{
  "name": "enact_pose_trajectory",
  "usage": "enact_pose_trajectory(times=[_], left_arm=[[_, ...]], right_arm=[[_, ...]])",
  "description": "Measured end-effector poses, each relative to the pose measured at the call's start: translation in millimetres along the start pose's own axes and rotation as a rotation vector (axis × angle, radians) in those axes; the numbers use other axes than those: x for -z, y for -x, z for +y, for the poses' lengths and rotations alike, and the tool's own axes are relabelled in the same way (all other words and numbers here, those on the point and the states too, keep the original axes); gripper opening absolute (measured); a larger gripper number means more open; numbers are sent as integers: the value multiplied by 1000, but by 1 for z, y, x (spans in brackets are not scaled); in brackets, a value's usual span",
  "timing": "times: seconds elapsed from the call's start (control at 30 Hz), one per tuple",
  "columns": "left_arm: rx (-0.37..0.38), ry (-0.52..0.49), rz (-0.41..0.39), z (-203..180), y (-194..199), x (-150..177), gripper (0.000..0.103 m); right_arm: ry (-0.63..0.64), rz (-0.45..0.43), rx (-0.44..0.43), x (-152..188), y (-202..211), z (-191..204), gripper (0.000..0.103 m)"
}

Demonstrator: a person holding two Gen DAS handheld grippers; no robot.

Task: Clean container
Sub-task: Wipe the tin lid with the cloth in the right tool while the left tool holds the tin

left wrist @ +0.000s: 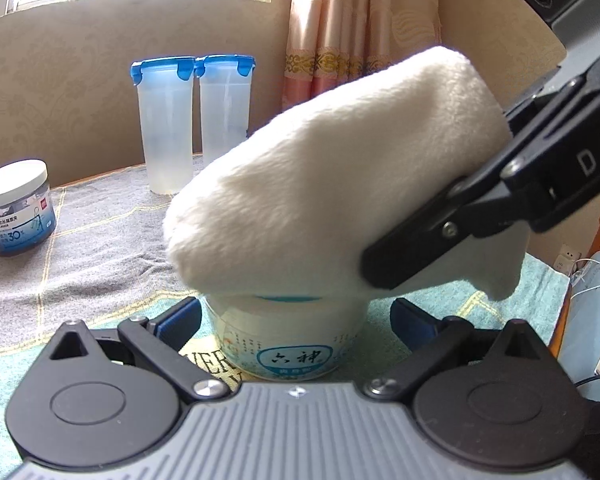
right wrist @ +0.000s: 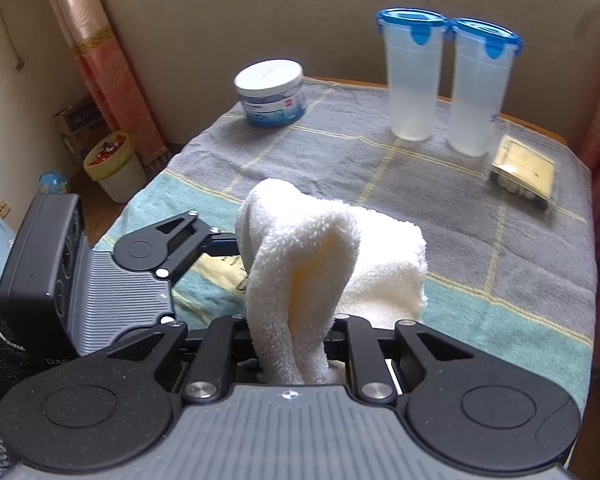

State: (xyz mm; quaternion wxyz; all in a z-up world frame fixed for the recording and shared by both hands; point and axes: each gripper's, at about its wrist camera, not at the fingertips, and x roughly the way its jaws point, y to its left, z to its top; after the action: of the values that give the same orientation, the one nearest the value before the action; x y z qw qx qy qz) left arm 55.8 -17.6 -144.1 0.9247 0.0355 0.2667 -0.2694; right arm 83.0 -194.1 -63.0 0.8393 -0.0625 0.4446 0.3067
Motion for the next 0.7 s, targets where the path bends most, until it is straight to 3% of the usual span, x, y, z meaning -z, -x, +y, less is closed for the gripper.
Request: enact_pose_trajectory(times=[0.3, 0.7], left_arm=[[13, 4, -3, 1, 0, -2, 100], [28, 21, 14, 12, -6, -5, 100]], right_arm=[[-24, -19, 54, -7, -5, -10, 21], [2, -24, 63, -29, -21, -10, 21]])
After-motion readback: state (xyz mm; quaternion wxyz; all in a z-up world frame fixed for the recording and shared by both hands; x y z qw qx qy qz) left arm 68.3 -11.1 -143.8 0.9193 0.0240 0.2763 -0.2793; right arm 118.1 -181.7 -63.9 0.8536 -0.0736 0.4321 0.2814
